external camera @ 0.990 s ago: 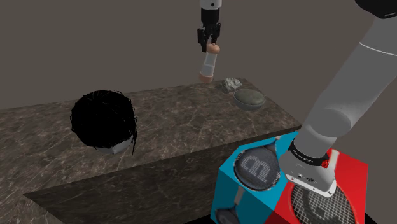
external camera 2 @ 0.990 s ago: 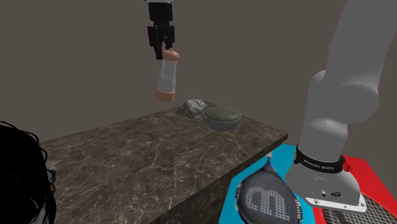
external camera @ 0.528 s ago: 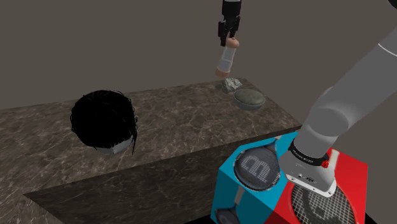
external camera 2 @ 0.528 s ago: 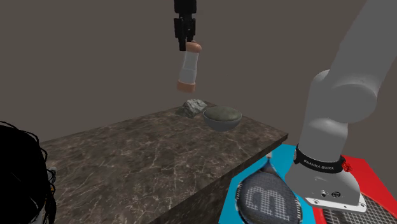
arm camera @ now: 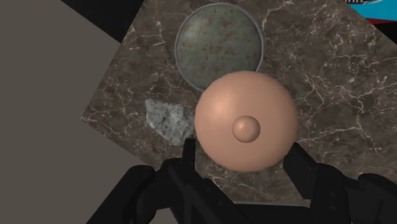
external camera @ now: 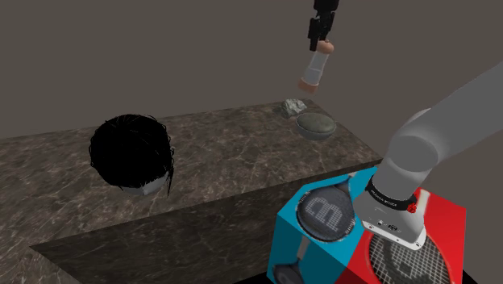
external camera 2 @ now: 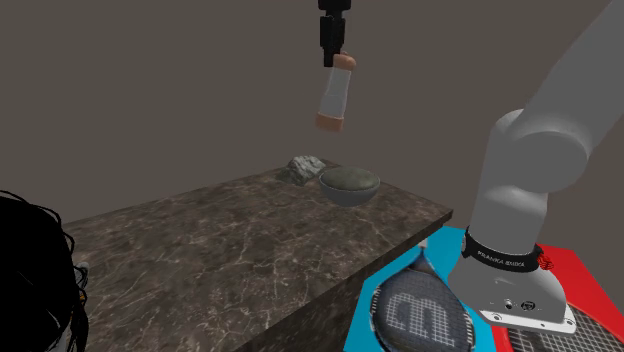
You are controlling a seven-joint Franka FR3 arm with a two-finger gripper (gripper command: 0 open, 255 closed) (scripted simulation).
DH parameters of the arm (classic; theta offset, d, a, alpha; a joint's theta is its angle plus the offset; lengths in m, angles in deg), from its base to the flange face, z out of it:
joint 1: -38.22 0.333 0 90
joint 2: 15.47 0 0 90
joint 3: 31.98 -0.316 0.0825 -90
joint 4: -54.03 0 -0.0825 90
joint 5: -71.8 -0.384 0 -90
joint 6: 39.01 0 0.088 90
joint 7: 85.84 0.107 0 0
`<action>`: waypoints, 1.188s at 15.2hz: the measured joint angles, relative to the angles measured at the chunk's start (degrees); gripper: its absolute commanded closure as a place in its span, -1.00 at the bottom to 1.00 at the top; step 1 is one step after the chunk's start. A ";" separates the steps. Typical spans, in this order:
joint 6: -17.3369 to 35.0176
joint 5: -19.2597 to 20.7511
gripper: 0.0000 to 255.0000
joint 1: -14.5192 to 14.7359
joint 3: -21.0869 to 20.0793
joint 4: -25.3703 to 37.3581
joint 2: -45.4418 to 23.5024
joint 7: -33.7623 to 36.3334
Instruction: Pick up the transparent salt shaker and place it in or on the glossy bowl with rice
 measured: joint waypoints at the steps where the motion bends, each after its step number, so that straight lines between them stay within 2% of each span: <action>1: -0.46 0.34 1.00 -0.38 0.68 -0.47 1.05 -1.00; 5: -1.05 1.39 1.00 -1.36 2.49 -2.46 3.93 -3.51; 18: 8.35 2.24 1.00 -1.80 3.41 -13.44 5.51 -3.06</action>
